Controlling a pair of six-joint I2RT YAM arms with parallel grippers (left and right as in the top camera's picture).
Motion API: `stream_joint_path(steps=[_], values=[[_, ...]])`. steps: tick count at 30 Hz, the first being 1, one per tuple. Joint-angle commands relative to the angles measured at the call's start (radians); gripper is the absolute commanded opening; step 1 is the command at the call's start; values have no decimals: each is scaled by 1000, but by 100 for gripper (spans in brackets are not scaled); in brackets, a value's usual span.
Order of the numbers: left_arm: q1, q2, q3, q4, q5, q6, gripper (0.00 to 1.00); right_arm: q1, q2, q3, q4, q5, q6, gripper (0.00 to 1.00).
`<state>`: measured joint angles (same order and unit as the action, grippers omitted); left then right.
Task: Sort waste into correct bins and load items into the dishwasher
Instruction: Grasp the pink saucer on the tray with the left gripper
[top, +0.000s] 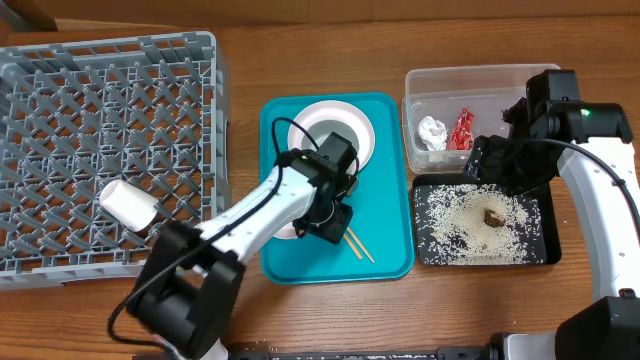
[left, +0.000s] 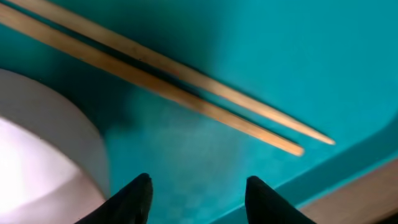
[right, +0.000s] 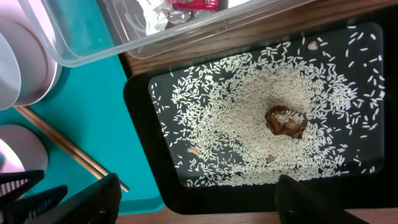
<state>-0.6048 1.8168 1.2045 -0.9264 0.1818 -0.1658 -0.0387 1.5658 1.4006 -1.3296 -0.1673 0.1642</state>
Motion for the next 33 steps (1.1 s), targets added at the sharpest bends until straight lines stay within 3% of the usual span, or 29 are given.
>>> stream_joint_path(steps=[1,3,6,14,19,26,29,33], values=[[-1,29,-4,0,-60,-7,45,-2,-29,9,-1,10,7,81],[-1,27,1,-5,-59,-8,40,-2,-29,9,-1,10,7,81],[-1,24,26,-29,-58,-36,51,-2,-29,9,-1,10,7,81],[2,-74,185,-147,-154,-49,58,-2,-29,9,-4,10,7,81],[3,-83,169,-134,-304,-49,61,-2,-29,9,-5,10,7,81],[2,-10,75,-47,-264,-60,60,-2,-29,9,-8,10,7,81],[2,42,74,-45,-222,-60,52,-2,-29,9,-9,10,7,81],[2,56,74,-52,-217,-60,10,-2,-29,9,-11,10,7,81]])
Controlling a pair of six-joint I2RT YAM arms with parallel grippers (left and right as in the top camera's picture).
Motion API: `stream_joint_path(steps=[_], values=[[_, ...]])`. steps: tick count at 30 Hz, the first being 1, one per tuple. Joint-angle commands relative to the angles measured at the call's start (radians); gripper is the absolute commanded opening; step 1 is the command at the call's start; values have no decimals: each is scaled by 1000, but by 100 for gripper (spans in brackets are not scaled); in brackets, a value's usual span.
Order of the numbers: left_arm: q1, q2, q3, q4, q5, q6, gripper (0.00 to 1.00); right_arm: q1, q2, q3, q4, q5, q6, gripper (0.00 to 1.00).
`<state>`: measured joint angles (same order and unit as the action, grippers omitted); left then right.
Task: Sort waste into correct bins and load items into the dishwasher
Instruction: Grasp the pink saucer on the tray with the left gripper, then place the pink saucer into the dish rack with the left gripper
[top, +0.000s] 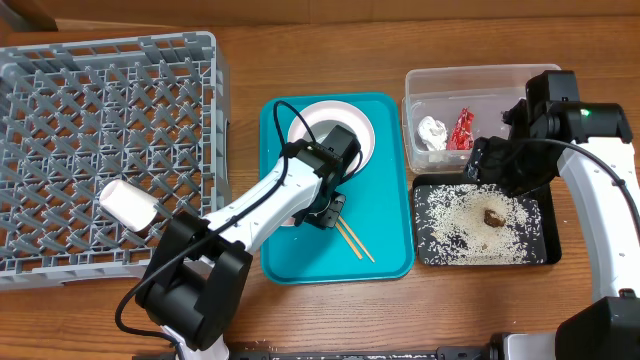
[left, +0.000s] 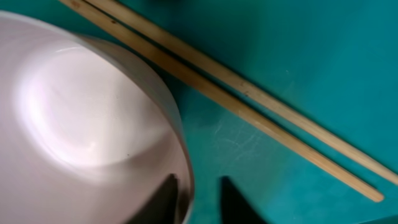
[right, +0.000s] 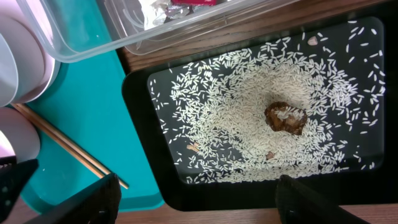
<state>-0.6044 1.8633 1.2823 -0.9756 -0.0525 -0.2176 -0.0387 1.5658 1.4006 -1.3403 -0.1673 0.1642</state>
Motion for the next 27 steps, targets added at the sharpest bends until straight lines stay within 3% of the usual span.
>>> stream_joint_path(steps=[1,8,13,17,22,27], values=[[2,8,-4,-8,21,-8,4,-2,-29,9,-1,10,7,81],[2,-56,32,-100,21,-55,4,-2,-29,9,-3,10,7,82],[16,-252,90,-124,19,-55,4,-2,-29,9,-8,10,6,81],[134,-428,122,-116,56,22,4,-2,-29,9,-9,10,6,81],[391,-514,123,-90,348,243,4,-2,-29,9,-8,10,6,81],[734,-478,123,-91,800,502,4,-2,-29,9,-9,10,6,81]])
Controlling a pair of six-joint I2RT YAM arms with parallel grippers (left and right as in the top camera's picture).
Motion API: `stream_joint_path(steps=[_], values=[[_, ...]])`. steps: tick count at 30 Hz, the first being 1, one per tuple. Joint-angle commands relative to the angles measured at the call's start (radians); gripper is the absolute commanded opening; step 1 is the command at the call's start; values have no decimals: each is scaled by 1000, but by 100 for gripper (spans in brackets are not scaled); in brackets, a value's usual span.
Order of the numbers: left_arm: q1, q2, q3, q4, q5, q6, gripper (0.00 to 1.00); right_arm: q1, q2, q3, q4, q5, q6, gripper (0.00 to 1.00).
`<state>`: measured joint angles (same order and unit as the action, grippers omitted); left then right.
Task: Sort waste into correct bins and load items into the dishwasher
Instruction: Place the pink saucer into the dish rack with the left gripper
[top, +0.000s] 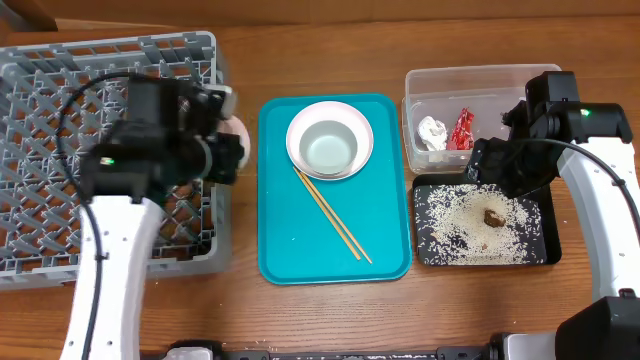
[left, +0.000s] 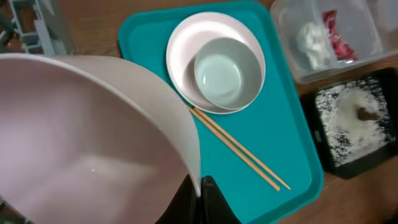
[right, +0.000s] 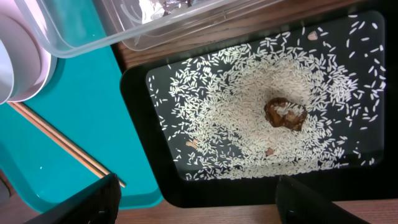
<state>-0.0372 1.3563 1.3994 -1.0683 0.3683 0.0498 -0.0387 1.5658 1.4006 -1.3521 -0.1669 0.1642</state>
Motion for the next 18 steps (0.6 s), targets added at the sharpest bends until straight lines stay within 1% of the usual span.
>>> stream_joint_path(steps=[1,2,3,6,11,15,18], values=[[264,59,6,0,494,282,4,-2,-29,9,3,10,6,81],[299,74,6,0,533,297,4,-2,-29,9,3,10,6,81],[380,122,6,-1,643,327,4,-2,-29,9,3,10,6,81],[466,205,6,-1,742,338,4,-2,-29,9,3,10,6,81],[539,348,6,0,880,378,4,-2,-29,9,3,10,6,81],[579,434,6,3,893,386,4,-2,-29,9,2,10,6,81],[634,486,6,2,892,392,4,-2,-29,9,-3,10,6,81]])
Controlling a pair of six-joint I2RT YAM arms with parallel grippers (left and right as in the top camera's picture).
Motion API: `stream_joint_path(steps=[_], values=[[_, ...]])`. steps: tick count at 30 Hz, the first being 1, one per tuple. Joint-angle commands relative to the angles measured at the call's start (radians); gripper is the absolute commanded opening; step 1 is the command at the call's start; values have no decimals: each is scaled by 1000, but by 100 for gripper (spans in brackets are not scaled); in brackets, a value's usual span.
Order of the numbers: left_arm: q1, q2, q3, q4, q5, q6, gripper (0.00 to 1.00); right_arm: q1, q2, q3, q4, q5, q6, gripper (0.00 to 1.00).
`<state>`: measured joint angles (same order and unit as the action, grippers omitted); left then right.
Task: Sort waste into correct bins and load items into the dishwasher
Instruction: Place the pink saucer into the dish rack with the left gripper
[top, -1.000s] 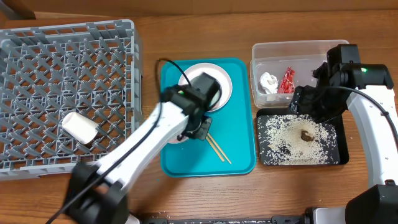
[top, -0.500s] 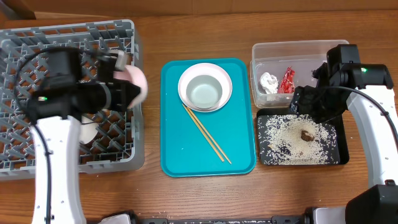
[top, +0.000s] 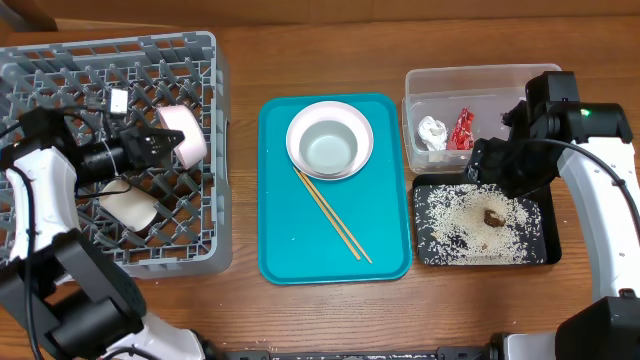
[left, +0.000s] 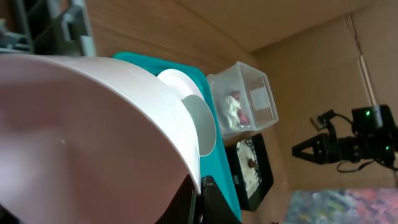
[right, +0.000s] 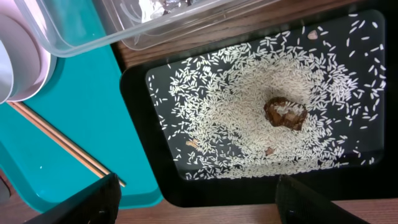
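My left gripper (top: 162, 144) is shut on the rim of a pink bowl (top: 184, 142), held tipped on its side over the right part of the grey dish rack (top: 60, 80). In the left wrist view the bowl (left: 81, 137) fills the left, with the fingers (left: 200, 198) pinching its edge. On the teal tray (top: 290, 250) lie a white plate (top: 300, 125) with a small pale bowl (top: 330, 150) in it and a pair of chopsticks (top: 332, 215). My right gripper (top: 503, 168) hangs open over the black tray (right: 140, 124) of rice.
A white cup (top: 130, 205) lies in the rack below the left gripper. The clear bin (top: 480, 80) at the back right holds a white tissue (top: 432, 132) and a red wrapper (top: 461, 128). A brown scrap (right: 286, 113) sits among the rice.
My left gripper, still shut on the pink bowl, has moved from the rack's right edge to a spot over the rack, and the bowl is now tipped sideways. The right arm has not moved.
My left gripper stood open on the teal tray beside the pink bowl and the chopsticks. Then its fingers straddled the bowl's rim. Then it held the bowl lifted at the rack's right edge, and now over the rack. The right gripper stayed open over the rice tray.
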<state>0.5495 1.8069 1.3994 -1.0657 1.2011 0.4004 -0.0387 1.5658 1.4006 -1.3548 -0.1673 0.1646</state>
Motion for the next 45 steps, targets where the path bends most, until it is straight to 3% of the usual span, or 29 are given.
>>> stream_joint_path(steps=[1,10,12,14,18,27,32,37,39,41,45], values=[[61,44,6,-3,56,42,4,-2,-29,9,0,10,6,81],[124,68,5,-32,21,42,4,-2,-29,8,2,10,6,81],[127,68,5,-40,5,41,8,-2,-29,9,2,10,6,81],[132,67,5,-67,-38,41,22,-2,-29,9,0,10,6,81],[171,66,5,-155,-108,11,98,-2,-29,9,-2,10,6,81],[194,-77,6,-207,-113,-12,100,-2,-29,9,-3,10,6,81],[90,-220,6,-266,-250,-54,100,-2,-29,9,-2,10,6,81],[-182,-278,5,-292,-657,-287,100,-2,-29,8,-2,10,6,81],[-278,-277,-6,-294,-752,-343,100,-2,-29,9,-2,10,6,82],[-474,-275,-62,-272,-953,-473,100,-2,-29,9,-5,10,6,81],[-599,-275,-133,-261,-1188,-636,95,-2,-29,9,-6,10,6,81]])
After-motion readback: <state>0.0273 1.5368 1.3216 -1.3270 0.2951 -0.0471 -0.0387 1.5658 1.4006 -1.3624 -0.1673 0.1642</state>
